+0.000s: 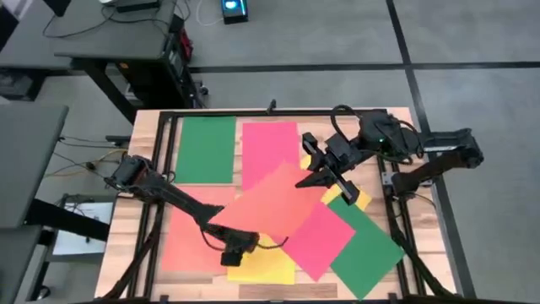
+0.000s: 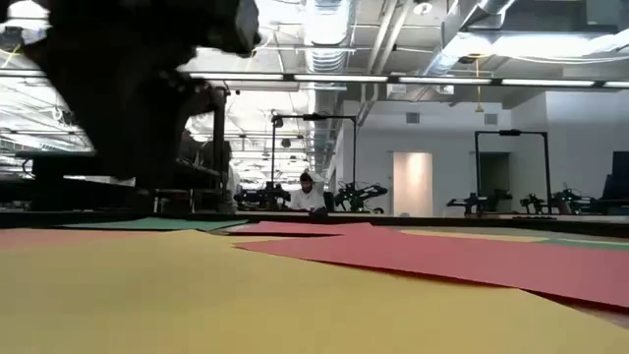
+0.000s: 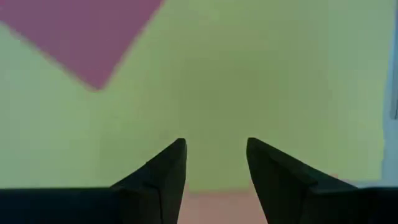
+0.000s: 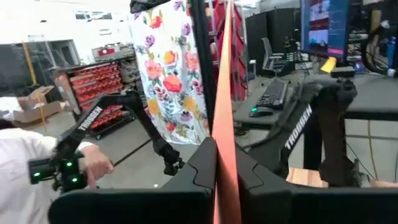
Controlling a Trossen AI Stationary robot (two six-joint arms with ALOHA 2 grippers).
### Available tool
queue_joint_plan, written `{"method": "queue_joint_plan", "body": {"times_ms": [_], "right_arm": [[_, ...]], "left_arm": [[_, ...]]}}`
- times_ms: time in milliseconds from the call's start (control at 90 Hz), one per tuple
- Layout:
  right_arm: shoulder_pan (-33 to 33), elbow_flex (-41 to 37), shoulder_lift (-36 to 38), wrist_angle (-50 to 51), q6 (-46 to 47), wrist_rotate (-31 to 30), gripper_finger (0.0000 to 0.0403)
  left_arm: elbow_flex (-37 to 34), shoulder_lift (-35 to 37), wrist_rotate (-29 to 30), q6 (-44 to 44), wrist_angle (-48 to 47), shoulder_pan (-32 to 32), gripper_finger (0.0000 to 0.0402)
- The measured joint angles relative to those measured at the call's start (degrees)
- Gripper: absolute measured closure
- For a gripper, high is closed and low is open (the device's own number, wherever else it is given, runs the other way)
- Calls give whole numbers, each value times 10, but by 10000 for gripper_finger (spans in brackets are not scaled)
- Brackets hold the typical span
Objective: Organize paper
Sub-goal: Stack the orange paper on top of the orange paper
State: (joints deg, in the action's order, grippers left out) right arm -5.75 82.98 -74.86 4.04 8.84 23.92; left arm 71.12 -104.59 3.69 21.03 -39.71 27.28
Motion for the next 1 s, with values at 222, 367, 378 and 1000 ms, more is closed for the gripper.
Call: {"method": "queue_joint_plan", "body": {"times_ms": [222,367,378,1000], "right_arm": [[-2,0,0,1,-3,-2,403],[3,0,0,2,-3,-2,403],[3,0,0,2,-3,-3,403],[4,0,1,7,-3,-4,403]], "left_arm": [[-24,-44,-3,2,70,1,250],[-22,-61,-10,-6,89,-9,250],[-22,-63,-10,-6,92,-10,250],[-7,-13,-19,-6,96,-11,250]]}}
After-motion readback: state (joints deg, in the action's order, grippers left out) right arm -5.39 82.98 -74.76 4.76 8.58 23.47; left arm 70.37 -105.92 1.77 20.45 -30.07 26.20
